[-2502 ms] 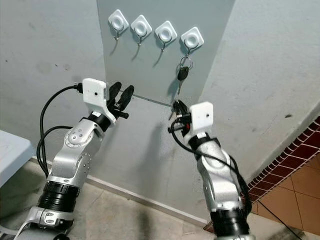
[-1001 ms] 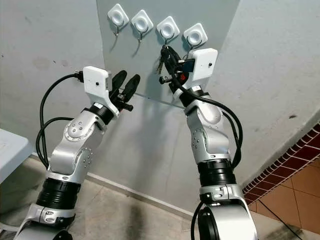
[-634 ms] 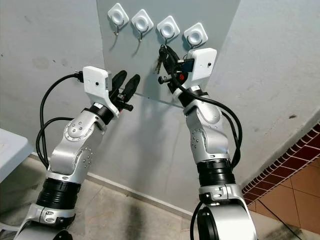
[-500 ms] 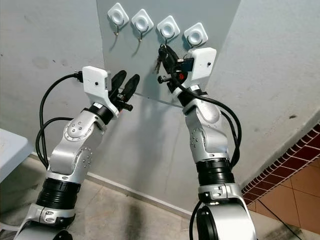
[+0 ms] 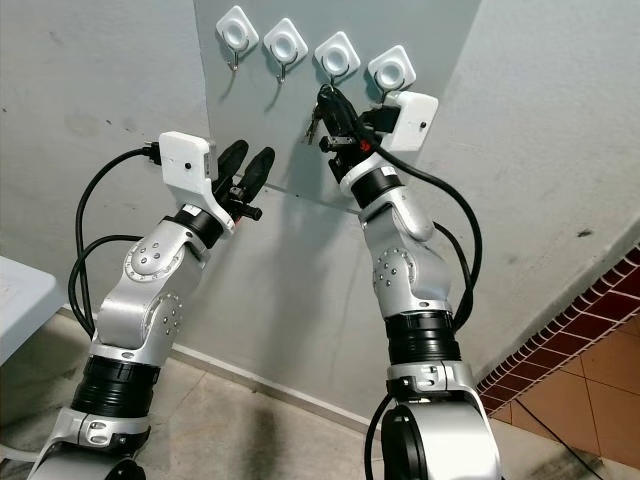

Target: Hang keys on a hook

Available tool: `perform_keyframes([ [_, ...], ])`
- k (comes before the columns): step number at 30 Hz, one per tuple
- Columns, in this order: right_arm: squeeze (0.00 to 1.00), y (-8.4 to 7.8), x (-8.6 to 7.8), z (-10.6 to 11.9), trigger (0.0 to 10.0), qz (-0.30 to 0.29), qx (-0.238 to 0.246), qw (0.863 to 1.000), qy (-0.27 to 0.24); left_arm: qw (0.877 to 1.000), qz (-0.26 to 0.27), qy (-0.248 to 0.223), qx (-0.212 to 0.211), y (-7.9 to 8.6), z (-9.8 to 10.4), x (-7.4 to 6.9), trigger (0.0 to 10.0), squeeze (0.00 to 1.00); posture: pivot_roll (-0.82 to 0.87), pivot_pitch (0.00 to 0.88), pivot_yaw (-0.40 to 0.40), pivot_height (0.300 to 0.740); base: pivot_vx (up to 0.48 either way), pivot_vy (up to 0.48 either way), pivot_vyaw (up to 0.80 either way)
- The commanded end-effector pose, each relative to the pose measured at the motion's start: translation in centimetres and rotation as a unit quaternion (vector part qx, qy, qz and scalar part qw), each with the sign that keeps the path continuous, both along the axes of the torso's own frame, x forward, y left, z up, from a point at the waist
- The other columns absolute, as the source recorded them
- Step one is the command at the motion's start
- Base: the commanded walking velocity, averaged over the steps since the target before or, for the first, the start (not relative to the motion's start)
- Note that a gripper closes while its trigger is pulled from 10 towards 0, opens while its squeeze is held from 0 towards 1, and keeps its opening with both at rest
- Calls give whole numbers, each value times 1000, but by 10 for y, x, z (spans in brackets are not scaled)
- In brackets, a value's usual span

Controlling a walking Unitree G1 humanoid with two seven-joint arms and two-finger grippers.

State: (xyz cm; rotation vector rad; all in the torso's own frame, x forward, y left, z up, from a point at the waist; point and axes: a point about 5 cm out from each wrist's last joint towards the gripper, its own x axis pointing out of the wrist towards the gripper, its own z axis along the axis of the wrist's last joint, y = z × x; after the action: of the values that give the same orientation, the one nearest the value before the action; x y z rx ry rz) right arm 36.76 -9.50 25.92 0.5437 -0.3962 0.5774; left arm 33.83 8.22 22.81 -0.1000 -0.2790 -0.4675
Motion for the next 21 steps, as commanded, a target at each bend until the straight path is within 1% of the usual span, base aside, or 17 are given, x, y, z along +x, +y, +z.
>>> perform_keyframes([
  [1, 0, -6, -1, 2, 10000, 9, 22, 1000, 1, 1000, -7, -19, -3, -4, 13, -1, 10000, 0, 148, 46, -102, 740, 0, 0, 0],
  [6, 0, -6, -4, 0, 10000, 29, 50, 998, 13, 1000, -5, -18, -4, -3, 13, -1, 10000, 0, 148, 46, -102, 740, 0, 0, 0],
  [21, 0, -2, -7, -3, 10000, 63, 79, 994, 37, 1000, -1, -16, -10, -1, 14, -1, 10000, 0, 151, 57, -99, 740, 0, 0, 0],
])
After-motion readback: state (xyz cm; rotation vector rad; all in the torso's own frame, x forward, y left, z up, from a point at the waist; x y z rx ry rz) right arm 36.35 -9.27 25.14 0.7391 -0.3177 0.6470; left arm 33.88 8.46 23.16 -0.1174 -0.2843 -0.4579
